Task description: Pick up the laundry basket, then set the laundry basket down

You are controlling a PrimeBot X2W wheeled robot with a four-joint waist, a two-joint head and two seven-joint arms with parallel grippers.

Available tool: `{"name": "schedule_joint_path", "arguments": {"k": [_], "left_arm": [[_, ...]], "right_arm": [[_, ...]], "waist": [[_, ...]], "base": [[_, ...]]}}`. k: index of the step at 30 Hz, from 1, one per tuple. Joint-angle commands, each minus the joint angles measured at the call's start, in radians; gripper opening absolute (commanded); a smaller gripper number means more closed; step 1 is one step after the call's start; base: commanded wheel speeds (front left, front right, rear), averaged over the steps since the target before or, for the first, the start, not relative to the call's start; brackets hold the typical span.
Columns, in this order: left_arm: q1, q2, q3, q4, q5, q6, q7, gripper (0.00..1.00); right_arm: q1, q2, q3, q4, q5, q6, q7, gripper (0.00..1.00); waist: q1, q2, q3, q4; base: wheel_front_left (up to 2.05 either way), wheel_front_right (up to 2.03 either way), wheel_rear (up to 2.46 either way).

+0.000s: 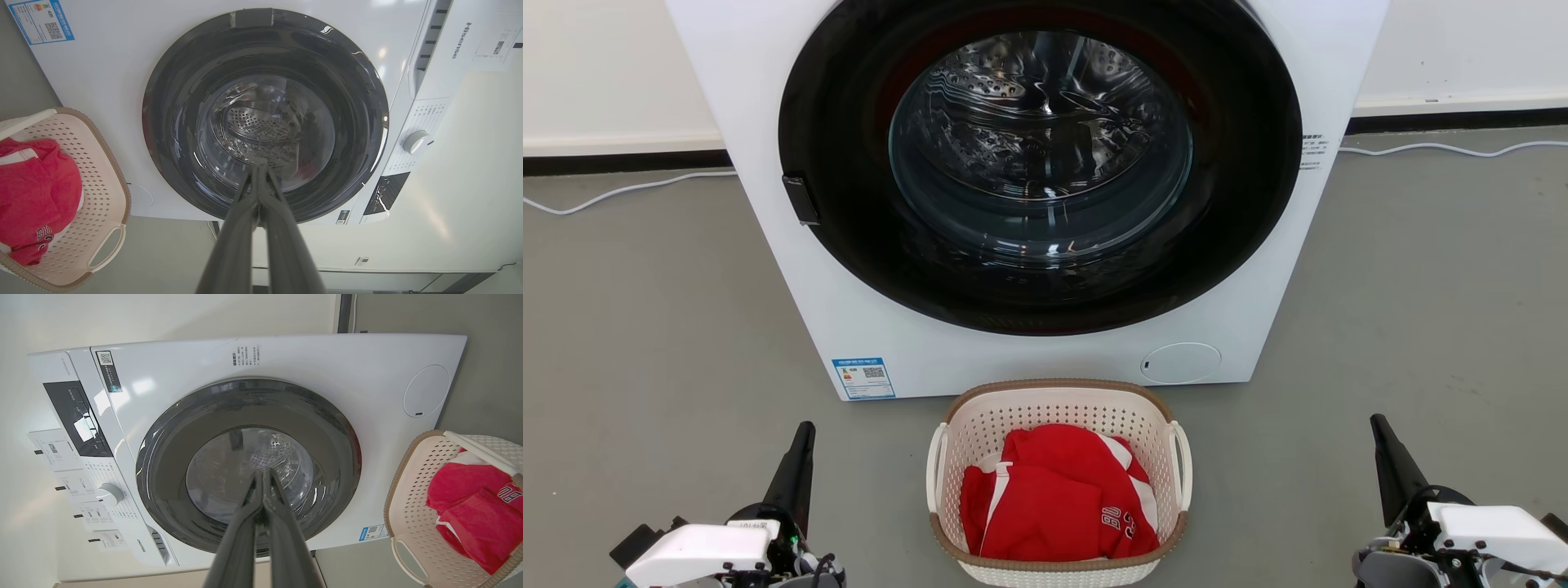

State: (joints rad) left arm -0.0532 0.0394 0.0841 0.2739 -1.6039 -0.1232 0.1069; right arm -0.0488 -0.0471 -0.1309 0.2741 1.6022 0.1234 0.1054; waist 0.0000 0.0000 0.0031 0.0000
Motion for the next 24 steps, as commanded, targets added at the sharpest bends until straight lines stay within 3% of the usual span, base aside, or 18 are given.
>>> {"name": "schedule_joint_path", "arguments": {"k": [1, 24], "left_arm": [[-0.055, 0.011, 0.029, -0.029, -0.005, -0.007, 0.006, 0.00], [-0.055, 0.011, 0.029, -0.029, -0.005, -0.007, 0.006, 0.00]], "right_arm": [[-0.059, -0.003, 0.017, -0.029, 0.007, 0.007, 0.008, 0.00], [-0.059, -0.003, 0.017, -0.029, 0.007, 0.007, 0.008, 0.00]], "waist": [[0.0000, 0.0000, 0.000, 0.000], [0.0000, 0.0000, 0.000, 0.000]], "base": [[0.00, 0.00, 0.00], [0.00, 0.00, 0.00]]}}
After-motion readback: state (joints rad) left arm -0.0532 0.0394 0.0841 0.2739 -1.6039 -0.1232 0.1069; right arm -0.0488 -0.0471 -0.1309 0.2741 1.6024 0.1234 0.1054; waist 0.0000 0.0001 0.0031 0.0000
